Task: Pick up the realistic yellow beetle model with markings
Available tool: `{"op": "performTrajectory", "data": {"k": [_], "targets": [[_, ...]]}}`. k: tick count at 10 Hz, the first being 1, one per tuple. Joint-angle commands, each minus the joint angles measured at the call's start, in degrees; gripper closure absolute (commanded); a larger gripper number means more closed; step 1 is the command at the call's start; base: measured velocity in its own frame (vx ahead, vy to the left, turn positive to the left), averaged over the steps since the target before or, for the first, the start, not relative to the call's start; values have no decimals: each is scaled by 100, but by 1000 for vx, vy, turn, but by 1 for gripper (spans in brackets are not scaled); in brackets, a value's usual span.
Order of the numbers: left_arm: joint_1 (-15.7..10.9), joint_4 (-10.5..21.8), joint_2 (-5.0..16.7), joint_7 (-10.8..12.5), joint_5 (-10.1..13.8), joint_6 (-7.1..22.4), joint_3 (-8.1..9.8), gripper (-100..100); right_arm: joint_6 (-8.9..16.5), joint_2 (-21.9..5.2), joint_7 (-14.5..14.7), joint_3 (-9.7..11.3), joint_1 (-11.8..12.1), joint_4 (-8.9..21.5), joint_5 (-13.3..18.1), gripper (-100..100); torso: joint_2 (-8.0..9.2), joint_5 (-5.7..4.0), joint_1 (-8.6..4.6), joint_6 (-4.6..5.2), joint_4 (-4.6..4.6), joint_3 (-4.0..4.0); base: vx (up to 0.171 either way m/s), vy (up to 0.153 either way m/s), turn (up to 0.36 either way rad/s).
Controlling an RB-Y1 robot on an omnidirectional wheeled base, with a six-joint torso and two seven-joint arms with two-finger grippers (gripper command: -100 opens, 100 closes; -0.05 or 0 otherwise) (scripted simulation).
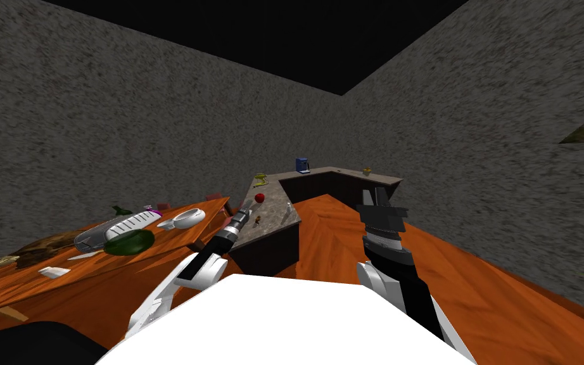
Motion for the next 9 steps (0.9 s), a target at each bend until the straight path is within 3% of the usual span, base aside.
{"op": "performTrajectory", "data": {"k": [1,2,3,4,5,6,9], "targets": [[-27,26,219,-27,68,286,64,-100,0,0,0,0,0,0,0,0,0,0,0,0,0,0,-34,3,-81],[-27,26,219,-27,68,348,64,-100,0,0,0,0,0,0,0,0,1,-1,-1,1,0,0,-30,4,-46],[-29,50,409,-47,134,550,118,-100,0,0,0,0,0,0,0,0,-1,0,-1,0,0,-1,-29,0,-80],[-29,50,409,-47,134,613,118,-100,0,0,0,0,0,0,0,0,-2,-1,-2,1,-1,-1,-25,3,-43],[-29,82,597,-65,206,806,168,-100,0,0,0,0,0,0,0,0,-3,0,-1,0,-1,-2,-26,3,-74],[-29,82,597,-65,206,877,168,-100,0,0,0,0,0,0,0,0,-3,-1,-1,1,-1,-2,-24,0,-59],[-23,168,962,-98,371,1358,256,-100,0,0,0,0,0,0,0,0,-5,-1,-5,-1,-1,-3,-20,-9,-70]]}}
